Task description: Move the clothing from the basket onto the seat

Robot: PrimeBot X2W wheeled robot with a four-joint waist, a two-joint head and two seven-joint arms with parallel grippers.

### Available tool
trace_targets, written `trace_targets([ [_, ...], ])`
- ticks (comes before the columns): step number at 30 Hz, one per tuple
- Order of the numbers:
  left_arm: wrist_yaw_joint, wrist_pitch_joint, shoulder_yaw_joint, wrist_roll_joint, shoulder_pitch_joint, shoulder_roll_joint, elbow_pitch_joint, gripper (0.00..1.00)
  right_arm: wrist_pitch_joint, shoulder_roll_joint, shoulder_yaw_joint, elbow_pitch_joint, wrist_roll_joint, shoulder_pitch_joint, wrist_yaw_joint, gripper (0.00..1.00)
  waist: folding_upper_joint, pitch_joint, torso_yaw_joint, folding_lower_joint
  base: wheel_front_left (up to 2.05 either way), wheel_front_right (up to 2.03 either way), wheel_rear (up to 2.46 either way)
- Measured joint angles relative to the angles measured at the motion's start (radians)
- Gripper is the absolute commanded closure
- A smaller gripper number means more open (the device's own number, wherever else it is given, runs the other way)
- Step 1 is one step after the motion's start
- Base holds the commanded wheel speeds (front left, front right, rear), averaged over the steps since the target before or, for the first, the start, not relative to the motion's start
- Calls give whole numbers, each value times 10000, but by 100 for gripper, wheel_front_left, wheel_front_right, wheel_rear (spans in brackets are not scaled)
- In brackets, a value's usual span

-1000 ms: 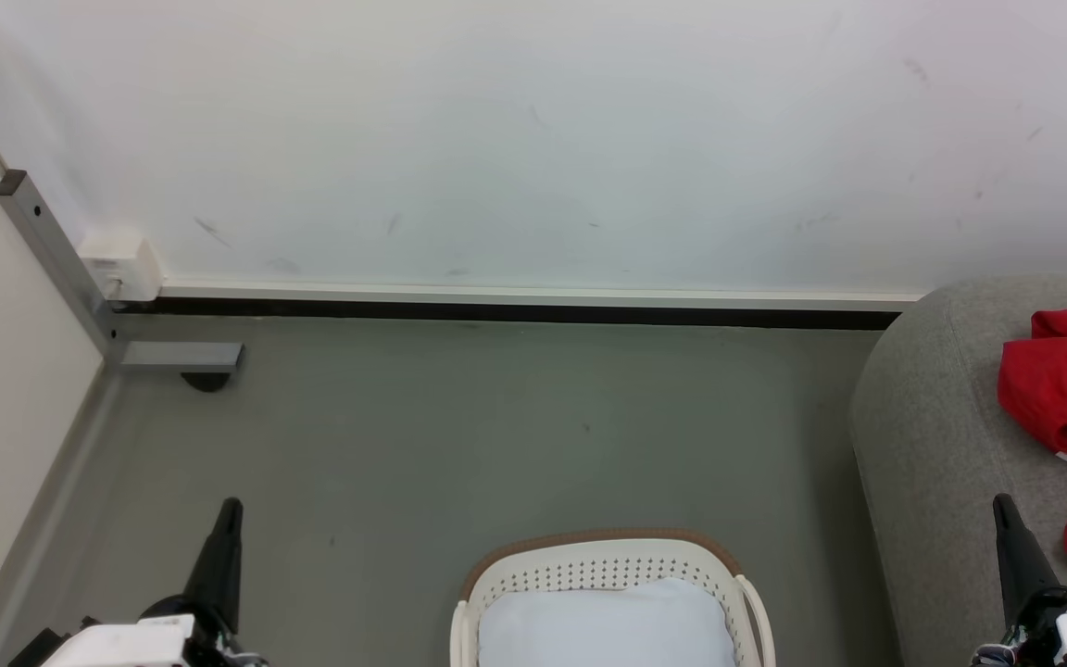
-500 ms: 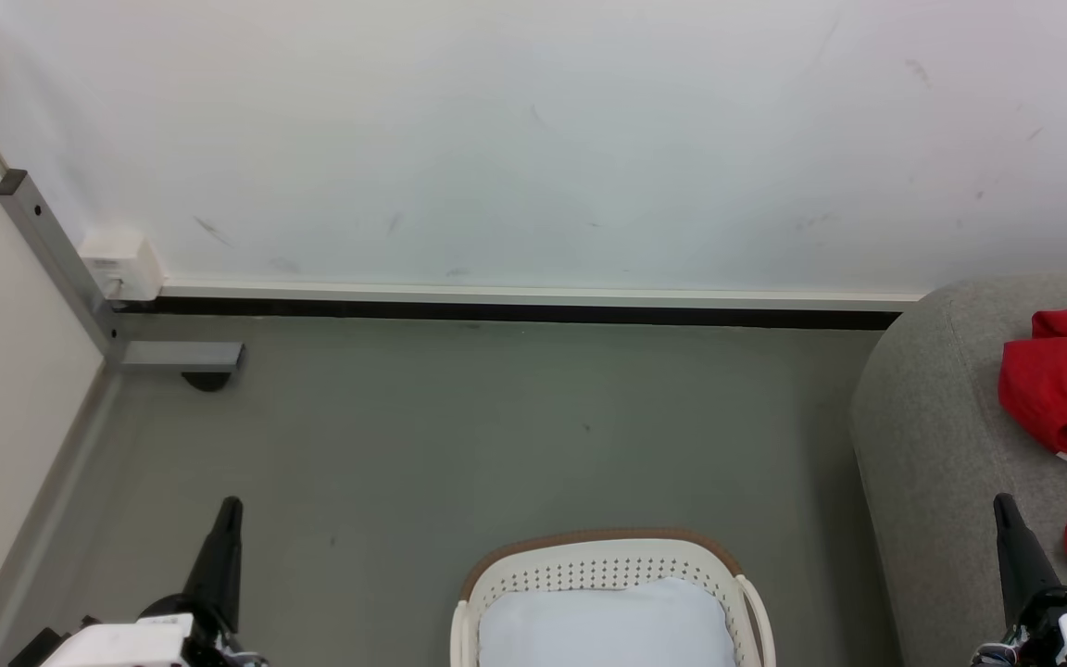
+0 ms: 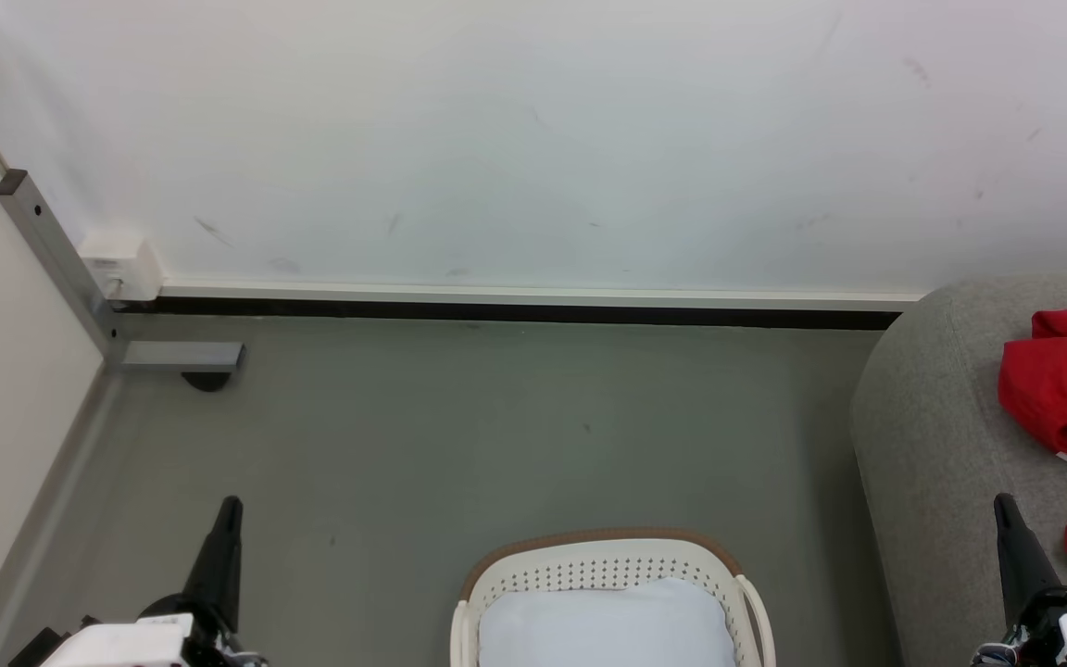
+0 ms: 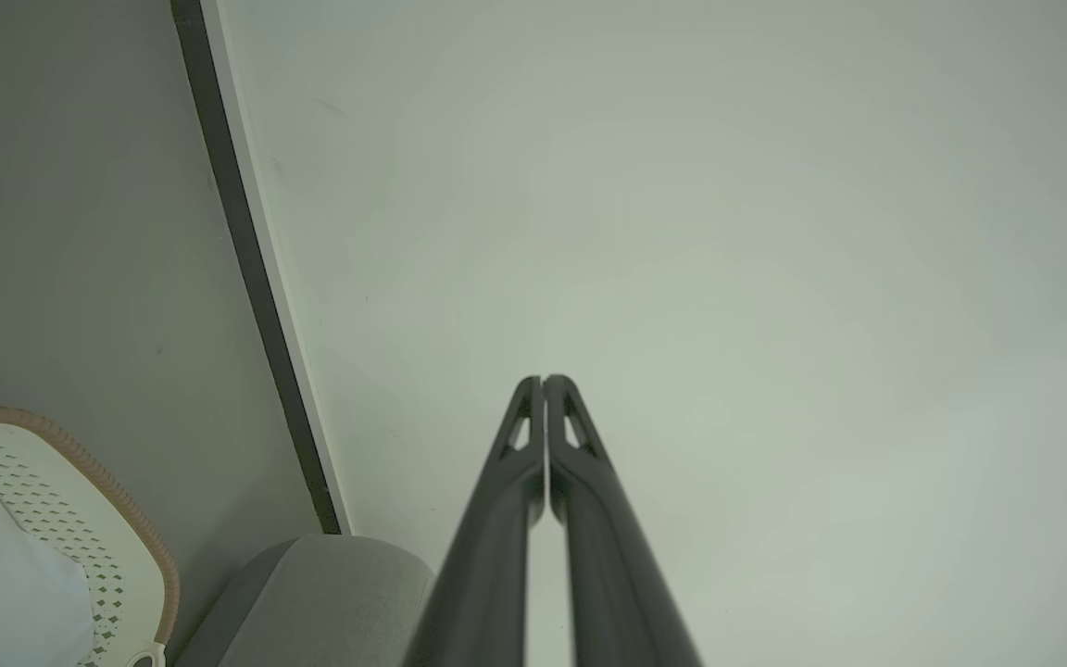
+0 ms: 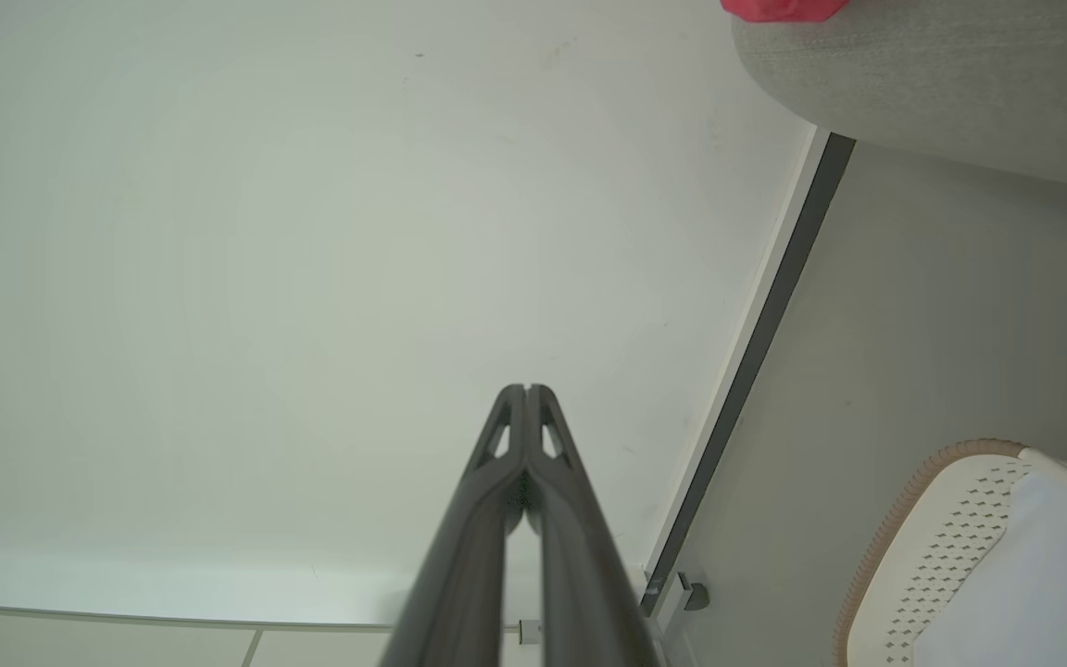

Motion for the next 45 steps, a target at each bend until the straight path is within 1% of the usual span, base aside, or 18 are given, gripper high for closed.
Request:
trace_targets([
  [45,0,0,0,0,0,0,0,100,4,15,-13,0,0,-1,0,100,0,0,-1,0,0,0,0],
])
